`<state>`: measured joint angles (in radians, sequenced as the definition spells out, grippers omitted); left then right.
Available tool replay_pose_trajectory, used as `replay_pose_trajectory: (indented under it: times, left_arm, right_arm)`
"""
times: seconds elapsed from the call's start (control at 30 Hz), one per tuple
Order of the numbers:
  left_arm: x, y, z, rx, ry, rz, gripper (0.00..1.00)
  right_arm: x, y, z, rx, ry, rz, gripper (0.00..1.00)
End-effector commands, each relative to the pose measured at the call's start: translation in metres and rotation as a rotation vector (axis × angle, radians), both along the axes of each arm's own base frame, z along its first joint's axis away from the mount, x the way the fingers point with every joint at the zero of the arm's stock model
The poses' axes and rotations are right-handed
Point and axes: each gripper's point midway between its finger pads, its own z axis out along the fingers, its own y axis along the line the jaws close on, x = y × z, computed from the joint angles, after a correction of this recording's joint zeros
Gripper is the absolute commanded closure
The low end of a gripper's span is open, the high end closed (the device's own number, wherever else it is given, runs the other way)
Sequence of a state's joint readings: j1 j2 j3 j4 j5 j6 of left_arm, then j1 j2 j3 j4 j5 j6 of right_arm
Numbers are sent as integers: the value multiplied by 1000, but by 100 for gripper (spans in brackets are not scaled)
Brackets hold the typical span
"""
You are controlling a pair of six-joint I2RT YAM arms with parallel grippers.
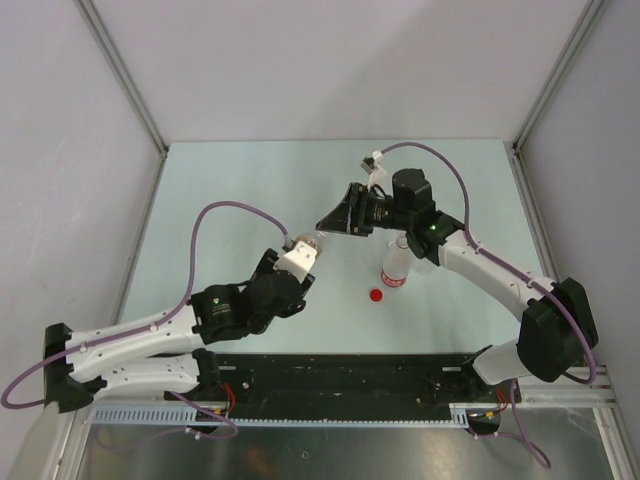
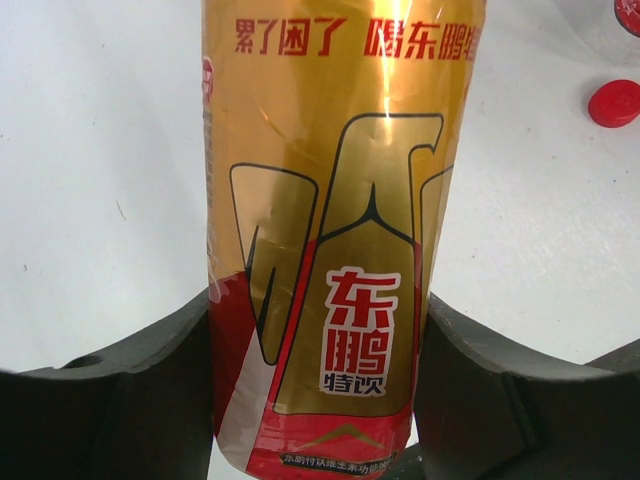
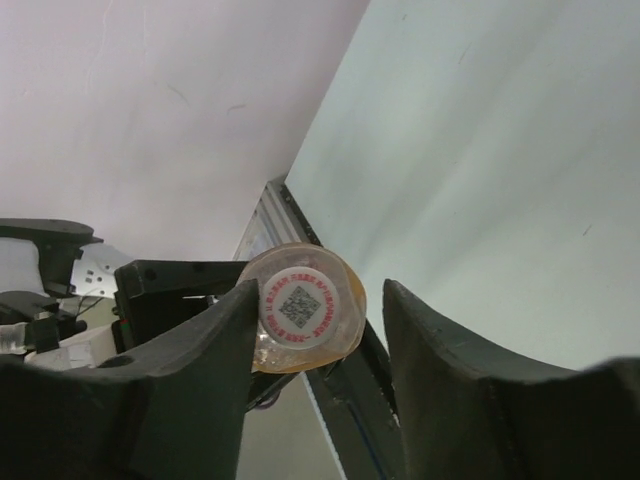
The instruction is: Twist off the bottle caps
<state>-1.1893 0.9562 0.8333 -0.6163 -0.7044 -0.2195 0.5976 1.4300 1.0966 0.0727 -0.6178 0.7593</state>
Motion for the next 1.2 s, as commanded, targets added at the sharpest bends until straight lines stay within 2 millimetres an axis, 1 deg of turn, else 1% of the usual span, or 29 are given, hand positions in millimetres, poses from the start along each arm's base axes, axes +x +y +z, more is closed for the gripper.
replay_pose_trajectory:
  times: [0.0,0.07,0.2,0.37,0.47,0.5,0.6,0.77,1.0,1.17]
  left_arm:
    - [5,-6,20,-46,-39,18,63]
    - [5,-6,19,-43,-37,18,63]
    - [5,-7,16,-27,-32,14,63]
    - [6,-9,14,-20,-29,13,63]
    - [5,-9,12,-18,-26,11,62]
    - [5,-9,12,-20,-24,10,62]
    - [3,-10,10,-24,-15,2,62]
    - [-2,-16,8,-46,16,-30,62]
    - [-7,-26,13,-110,33,-74,62]
    - [-17,-42,20,-183,43,-173,61]
  right_arm:
    - [-1,3,23,43,-31,35,50]
    - [-4,5,25,57,-25,54,55]
    - [-7,7,25,64,-18,71,59]
    - [-8,9,25,73,-14,90,79]
    - [-10,9,27,76,-34,101,95]
    - [-11,9,28,77,-40,107,97]
    - [-14,8,33,85,-73,127,100]
    - [-22,7,46,100,-147,158,100]
    - [-36,1,69,119,-274,188,100]
    - [-47,-4,79,135,-343,223,100]
